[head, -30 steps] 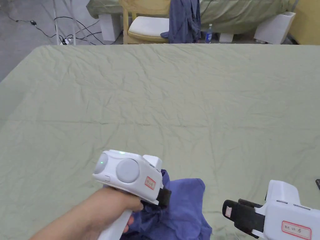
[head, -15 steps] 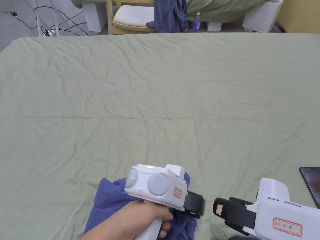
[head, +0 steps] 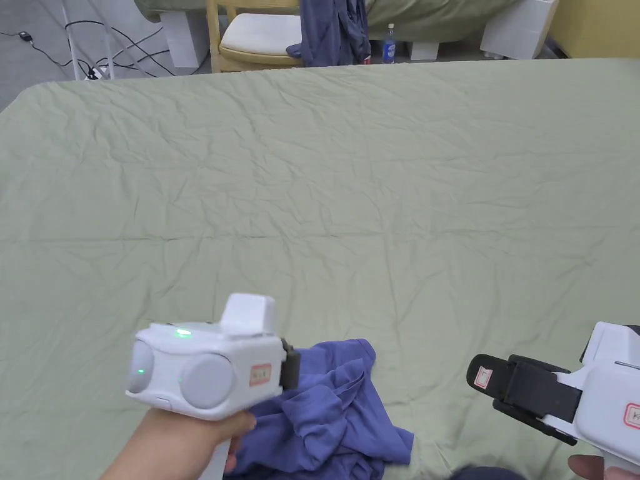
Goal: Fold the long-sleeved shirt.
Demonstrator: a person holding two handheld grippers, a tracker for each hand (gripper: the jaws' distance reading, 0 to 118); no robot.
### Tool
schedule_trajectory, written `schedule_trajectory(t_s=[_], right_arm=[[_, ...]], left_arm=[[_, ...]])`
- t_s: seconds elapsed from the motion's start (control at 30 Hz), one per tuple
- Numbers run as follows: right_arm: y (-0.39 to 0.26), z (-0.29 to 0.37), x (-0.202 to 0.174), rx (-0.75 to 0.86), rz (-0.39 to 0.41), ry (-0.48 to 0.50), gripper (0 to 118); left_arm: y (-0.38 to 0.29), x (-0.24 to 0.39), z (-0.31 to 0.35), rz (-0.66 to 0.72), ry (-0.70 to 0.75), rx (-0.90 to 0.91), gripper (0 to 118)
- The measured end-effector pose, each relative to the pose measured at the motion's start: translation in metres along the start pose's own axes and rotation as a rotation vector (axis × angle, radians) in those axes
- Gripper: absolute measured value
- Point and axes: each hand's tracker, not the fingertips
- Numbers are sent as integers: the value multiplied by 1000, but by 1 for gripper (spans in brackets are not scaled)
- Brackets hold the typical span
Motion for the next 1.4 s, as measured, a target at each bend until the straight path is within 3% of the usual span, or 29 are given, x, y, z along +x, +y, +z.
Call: schedule_trajectory(t_s=[0.07,0.13,0.23,0.33,0.47,0.57,0.63,0.8,0.93,1.0,1.13,1.17,1.23,1.3,1.4], right_arm=[[-5,-3,0,-15,1,-5,1],[-9,-3,0,-26,-4,-2,1],[-14,-1,0,-37,-8,1,1],[-16,2,0,-51,1,-13,1],[-15,5,3,-52,3,-38,1],[-11,4,1,-42,2,-49,1],[-9,1,-2,-39,6,-52,1],[-10,-28,-19,-82,47,-51,1],[-19,-81,-34,-215,33,9,1],[-25,-111,-42,-279,27,-16,2],[-39,-176,-55,-440,108,-135,2],[-44,-190,-51,-454,100,-134,2],[-51,-213,-45,-475,105,-225,2],[-58,-230,-35,-464,162,-309,2],[-62,-235,-20,-451,85,-246,3]], left_arm=[[-9,16,-29,-29,-45,-130,3],[-21,36,-52,-72,-7,-188,3],[-33,53,-83,-88,-82,-258,2],[-25,69,-92,-29,-144,-230,2],[-16,90,-80,31,-374,-187,2],[-16,90,-60,21,-443,-176,2],[-17,73,-41,44,-436,-139,2],[-24,-27,10,285,-355,-53,2],[-37,-110,50,392,-112,29,2],[-46,-133,61,389,-25,30,2],[-66,-157,71,493,-64,28,2],[-70,-159,70,513,-67,32,2],[-75,-159,67,511,-52,32,2],[-80,-156,63,506,-47,28,2],[-82,-160,55,503,-81,16,2]])
